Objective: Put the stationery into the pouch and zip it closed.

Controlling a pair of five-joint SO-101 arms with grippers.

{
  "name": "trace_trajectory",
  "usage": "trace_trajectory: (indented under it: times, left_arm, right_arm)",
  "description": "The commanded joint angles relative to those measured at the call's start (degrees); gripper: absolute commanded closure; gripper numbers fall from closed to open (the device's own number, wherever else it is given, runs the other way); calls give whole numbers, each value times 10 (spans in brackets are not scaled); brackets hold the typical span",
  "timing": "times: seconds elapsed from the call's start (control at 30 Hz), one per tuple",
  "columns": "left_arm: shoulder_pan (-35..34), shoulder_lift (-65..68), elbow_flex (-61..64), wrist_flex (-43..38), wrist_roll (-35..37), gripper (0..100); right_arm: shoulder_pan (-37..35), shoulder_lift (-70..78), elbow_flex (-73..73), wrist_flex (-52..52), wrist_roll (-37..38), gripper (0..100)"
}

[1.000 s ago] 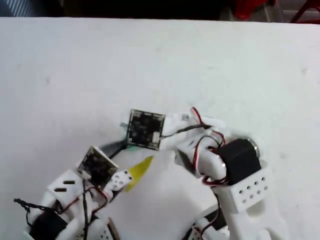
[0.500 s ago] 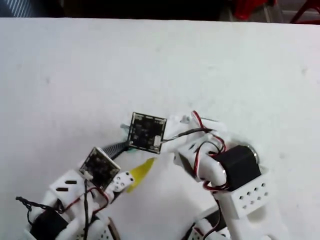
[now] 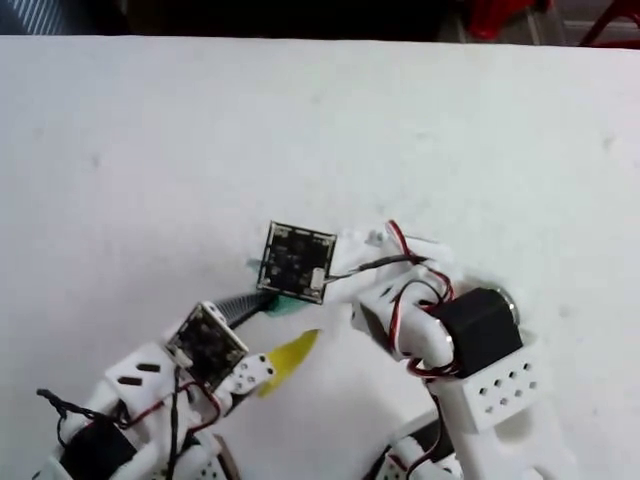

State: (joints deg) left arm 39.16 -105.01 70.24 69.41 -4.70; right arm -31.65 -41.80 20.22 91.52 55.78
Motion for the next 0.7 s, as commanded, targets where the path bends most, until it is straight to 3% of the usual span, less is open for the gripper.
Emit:
trace_trajectory:
  times: [0.0, 0.07, 0.37, 0.47, 0.67]
  left_arm:
    - [63, 3, -6, -10, -4, 771]
    - [77, 3, -5, -10, -4, 771]
    - [105, 3, -3, -8, -4, 775]
    - [105, 3, 19, -26, -7, 832]
    - [105, 2, 41, -49, -8, 981]
  right_arm:
    - [-4, 3, 18, -7, -8, 829]
    - [-5, 3, 17, -7, -8, 792]
    - [-75, -36, -24, 24, -8, 790]
    - [-116, -74, -72, 67, -8, 790]
    - [-164, -116, -73, 69, -101, 790]
